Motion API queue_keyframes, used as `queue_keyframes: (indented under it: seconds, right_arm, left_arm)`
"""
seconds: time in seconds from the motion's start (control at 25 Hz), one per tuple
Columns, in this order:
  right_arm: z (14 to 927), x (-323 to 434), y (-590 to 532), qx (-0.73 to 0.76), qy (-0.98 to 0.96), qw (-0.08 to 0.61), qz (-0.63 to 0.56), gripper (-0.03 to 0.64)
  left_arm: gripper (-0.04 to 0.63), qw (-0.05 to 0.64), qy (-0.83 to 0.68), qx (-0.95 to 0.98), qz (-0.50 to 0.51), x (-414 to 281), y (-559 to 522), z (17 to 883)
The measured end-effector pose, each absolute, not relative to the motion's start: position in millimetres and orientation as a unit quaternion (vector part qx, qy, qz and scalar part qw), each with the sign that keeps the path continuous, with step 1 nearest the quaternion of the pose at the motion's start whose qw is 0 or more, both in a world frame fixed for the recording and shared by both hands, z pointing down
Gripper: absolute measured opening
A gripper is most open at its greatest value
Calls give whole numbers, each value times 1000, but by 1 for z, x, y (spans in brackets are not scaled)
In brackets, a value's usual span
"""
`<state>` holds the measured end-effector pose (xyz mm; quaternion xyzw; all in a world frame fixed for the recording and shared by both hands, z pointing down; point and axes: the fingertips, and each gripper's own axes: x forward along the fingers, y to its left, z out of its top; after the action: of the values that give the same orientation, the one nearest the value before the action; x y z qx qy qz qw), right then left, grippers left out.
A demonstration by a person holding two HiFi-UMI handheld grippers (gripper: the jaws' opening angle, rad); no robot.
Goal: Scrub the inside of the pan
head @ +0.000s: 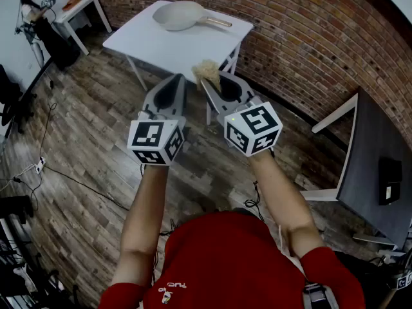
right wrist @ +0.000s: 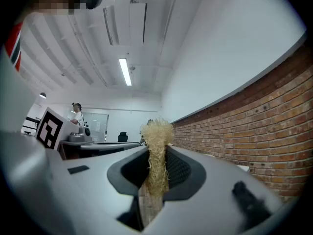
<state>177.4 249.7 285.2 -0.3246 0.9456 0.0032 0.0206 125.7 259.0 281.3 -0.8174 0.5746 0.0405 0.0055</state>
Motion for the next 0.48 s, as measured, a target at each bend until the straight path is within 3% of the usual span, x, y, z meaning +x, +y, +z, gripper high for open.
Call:
queue_keyframes:
  seconds: [0.48]
  right_arm:
    - [283, 165, 254, -317, 948, 35, -11, 86]
  left_arm:
    - [13, 8, 580, -814, 45, 111, 264, 278]
